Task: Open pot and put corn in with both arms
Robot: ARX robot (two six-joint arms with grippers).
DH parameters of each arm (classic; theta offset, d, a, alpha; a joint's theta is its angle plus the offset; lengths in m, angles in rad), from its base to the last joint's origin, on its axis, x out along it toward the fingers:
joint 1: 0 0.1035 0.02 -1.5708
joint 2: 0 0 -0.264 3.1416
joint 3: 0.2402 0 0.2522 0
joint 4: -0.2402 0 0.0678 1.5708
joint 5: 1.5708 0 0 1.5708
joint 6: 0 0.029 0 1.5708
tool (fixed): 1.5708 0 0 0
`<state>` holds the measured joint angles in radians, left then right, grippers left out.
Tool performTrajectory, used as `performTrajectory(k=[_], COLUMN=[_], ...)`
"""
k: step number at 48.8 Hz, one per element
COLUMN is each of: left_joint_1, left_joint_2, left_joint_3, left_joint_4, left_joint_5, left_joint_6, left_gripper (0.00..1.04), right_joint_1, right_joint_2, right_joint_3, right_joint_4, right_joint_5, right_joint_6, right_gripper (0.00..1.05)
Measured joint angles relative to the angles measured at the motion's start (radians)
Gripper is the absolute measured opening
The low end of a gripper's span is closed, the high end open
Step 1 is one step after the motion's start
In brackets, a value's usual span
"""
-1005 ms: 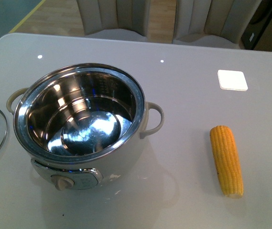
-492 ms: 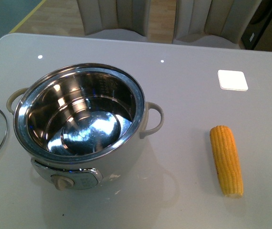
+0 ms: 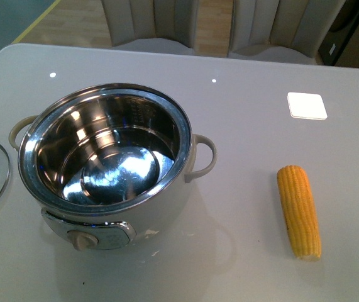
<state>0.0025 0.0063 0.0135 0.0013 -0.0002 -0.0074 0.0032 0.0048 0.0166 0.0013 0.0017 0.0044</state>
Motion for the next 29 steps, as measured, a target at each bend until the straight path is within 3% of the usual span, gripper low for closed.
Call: performTrajectory(k=[7,14,16,20,22,29], left_joint_1=[0.0,0.0,0.0,0.0,0.0,0.0], left_joint_2=[0.0,0.0,0.0,0.0,0.0,-0.001], left_joint_3=[0.0,0.0,0.0,0.0,0.0,0.0], left_joint_4=[0.0,0.0,0.0,-0.001,-0.001,-0.001], left_joint_5=[0.0,0.0,0.0,-0.001,0.0,0.0], left_joint_6=[0.0,0.0,0.002,0.002,0.002,0.003], left_gripper=[0.65,0.99,0.98,0.98,0.98,0.98], right_joint_1=[0.0,0.0,0.0,0.04,0.044,0.052], right_joint_2=[0.0,0.0,0.0,0.122,0.188,0.297], right_joint_3=[0.0,0.0,0.0,0.092,0.127,0.153], right_joint_4=[0.0,0.0,0.0,-0.235,-0.324,-0.454], right_joint_5=[0.0,0.0,0.0,0.147,0.175,0.175], right_joint_6=[0.0,0.0,0.0,0.101,0.153,0.246], right_gripper=[0.96,0.96,0.96,0.96,0.96,0.96])
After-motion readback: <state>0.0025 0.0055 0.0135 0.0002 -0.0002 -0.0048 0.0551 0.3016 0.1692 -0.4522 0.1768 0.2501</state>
